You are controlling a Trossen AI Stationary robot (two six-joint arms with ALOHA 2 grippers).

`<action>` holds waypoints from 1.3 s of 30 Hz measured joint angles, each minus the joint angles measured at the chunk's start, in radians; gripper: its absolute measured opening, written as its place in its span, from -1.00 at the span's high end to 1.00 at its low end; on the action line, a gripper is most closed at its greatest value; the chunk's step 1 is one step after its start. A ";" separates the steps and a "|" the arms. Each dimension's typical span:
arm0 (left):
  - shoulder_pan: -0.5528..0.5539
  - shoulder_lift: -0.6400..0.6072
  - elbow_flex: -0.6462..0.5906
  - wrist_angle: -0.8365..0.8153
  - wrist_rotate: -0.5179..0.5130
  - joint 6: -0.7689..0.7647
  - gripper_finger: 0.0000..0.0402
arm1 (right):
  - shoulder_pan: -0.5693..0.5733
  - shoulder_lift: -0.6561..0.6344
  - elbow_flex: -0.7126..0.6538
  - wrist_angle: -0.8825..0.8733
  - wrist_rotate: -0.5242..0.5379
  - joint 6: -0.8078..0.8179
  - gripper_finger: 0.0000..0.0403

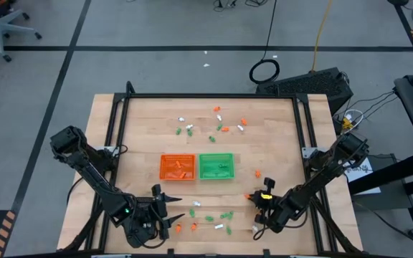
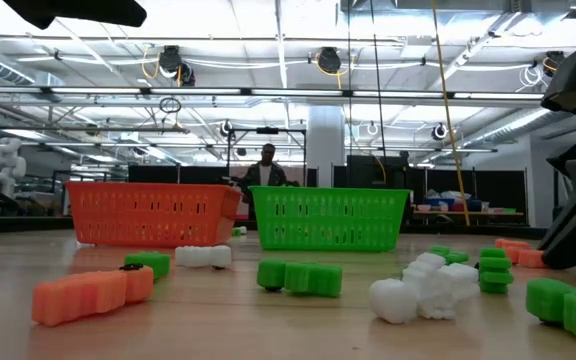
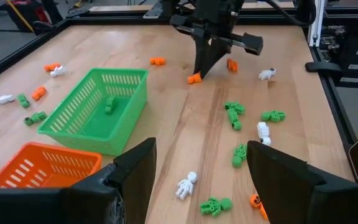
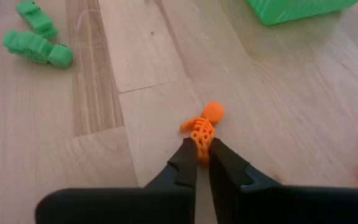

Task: Sort Halloween decoration
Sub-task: Put the orange skeleton toy into the orange bin

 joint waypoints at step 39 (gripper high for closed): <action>0.004 0.000 0.000 0.004 0.009 -0.007 -0.24 | -0.005 0.000 0.427 0.082 0.064 -0.810 1.00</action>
